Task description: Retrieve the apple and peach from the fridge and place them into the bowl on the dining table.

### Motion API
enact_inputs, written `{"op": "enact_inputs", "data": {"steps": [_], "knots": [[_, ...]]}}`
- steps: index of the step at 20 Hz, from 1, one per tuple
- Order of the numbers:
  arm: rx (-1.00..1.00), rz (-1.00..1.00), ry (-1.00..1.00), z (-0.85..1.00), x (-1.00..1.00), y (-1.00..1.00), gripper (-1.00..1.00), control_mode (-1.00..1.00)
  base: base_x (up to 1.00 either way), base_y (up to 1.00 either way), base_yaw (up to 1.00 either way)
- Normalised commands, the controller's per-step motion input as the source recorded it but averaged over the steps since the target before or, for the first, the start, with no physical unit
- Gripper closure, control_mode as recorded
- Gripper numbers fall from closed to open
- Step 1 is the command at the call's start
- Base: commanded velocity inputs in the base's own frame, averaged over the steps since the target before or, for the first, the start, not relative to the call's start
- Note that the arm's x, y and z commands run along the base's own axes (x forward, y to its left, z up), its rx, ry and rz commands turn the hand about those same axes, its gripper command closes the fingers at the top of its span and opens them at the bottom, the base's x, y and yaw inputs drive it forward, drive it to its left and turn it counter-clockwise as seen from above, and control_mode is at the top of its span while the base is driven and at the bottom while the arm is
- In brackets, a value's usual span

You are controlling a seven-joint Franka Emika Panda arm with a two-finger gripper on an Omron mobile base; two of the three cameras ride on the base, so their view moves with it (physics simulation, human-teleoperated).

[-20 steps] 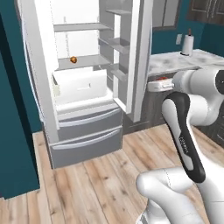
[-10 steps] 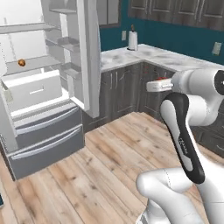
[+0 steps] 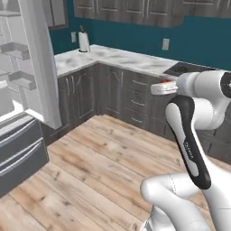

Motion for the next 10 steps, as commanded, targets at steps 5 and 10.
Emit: {"op": "enact_inputs", "data": {"steps": [5,10], "knots": [[0.00,0.00,0.00,0.00,0.00,0.00,1.00,1.00,-0.48,0.00,-0.51],[0.00,0.00,0.00,0.00,0.00,0.00,1.00,1.00,-0.57,0.00,-0.55]]}}
